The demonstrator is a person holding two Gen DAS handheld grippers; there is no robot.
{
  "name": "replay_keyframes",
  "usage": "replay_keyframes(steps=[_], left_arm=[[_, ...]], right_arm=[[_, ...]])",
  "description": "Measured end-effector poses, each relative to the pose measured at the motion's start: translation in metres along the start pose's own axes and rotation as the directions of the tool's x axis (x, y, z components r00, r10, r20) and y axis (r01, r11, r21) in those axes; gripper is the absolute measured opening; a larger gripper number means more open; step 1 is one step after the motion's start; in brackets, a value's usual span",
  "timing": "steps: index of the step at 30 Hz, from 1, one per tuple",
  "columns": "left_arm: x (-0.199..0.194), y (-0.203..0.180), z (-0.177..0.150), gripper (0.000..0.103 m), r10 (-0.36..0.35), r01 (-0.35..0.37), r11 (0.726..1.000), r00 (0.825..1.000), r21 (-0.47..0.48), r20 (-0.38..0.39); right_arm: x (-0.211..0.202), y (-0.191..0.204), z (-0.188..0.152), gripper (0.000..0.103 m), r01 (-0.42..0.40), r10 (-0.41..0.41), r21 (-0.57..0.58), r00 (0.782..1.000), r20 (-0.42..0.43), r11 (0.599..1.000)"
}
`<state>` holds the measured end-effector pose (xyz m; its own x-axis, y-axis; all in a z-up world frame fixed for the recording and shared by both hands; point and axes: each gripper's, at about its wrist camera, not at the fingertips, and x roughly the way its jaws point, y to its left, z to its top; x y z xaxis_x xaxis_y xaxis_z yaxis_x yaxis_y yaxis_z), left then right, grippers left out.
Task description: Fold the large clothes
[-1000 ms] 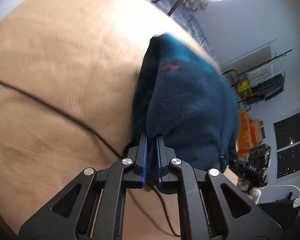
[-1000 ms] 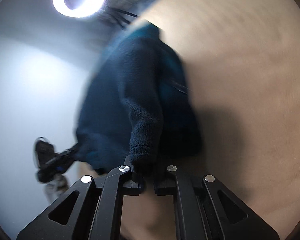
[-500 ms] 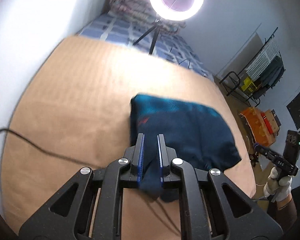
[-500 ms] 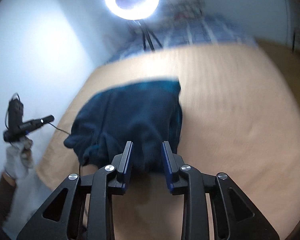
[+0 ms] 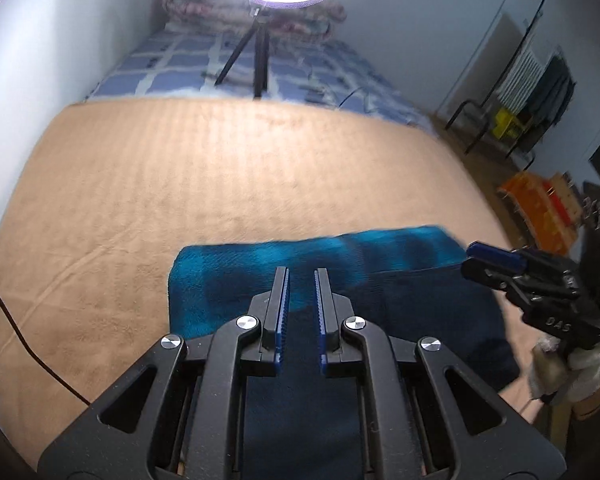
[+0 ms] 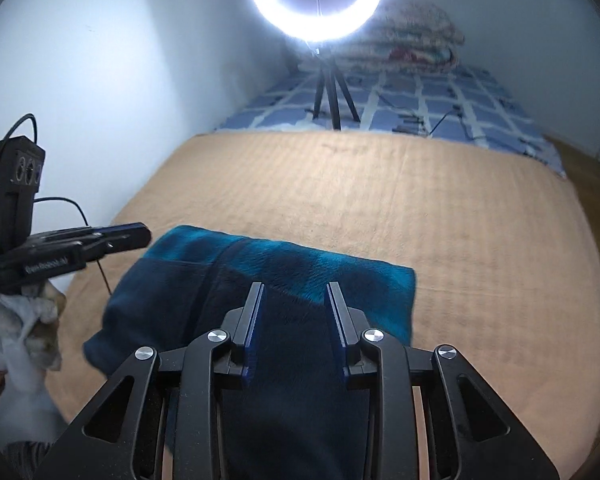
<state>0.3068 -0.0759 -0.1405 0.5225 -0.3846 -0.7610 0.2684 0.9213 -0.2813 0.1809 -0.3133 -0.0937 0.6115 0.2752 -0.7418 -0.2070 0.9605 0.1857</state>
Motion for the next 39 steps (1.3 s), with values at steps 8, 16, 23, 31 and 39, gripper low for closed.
replay_keyframes(steps=[8, 16, 23, 31, 39], left_arm=[[0.059, 0.04, -0.035, 0.01, -0.063, 0.058, 0.996, 0.996, -0.068, -0.07], [-0.012, 0.038, -0.032, 0.01, -0.096, 0.097, 0.992, 0.995, -0.086, 0.013], [-0.049, 0.047, -0.072, 0.01, -0.132, 0.132, 0.986, 0.991, -0.102, 0.009], [-0.041, 0.057, -0.1, 0.01, -0.114, 0.108, 0.984, 0.993, -0.142, -0.035], [-0.031, 0.062, -0.118, 0.01, -0.122, 0.108, 0.982, 0.989, -0.155, -0.084]], right_arm=[[0.054, -0.016, -0.039, 0.028, 0.054, -0.062, -0.078, 0.992, -0.106, 0.995], [0.003, -0.014, -0.032, 0.027, 0.029, -0.031, -0.036, 0.998, -0.054, 0.999], [-0.048, -0.014, -0.072, 0.027, -0.051, 0.051, -0.007, 0.998, -0.042, 0.999], [-0.037, -0.003, -0.096, 0.027, -0.021, 0.019, -0.017, 0.993, -0.115, 1.0], [-0.025, -0.004, -0.109, 0.027, 0.011, -0.013, -0.012, 0.986, -0.164, 1.0]])
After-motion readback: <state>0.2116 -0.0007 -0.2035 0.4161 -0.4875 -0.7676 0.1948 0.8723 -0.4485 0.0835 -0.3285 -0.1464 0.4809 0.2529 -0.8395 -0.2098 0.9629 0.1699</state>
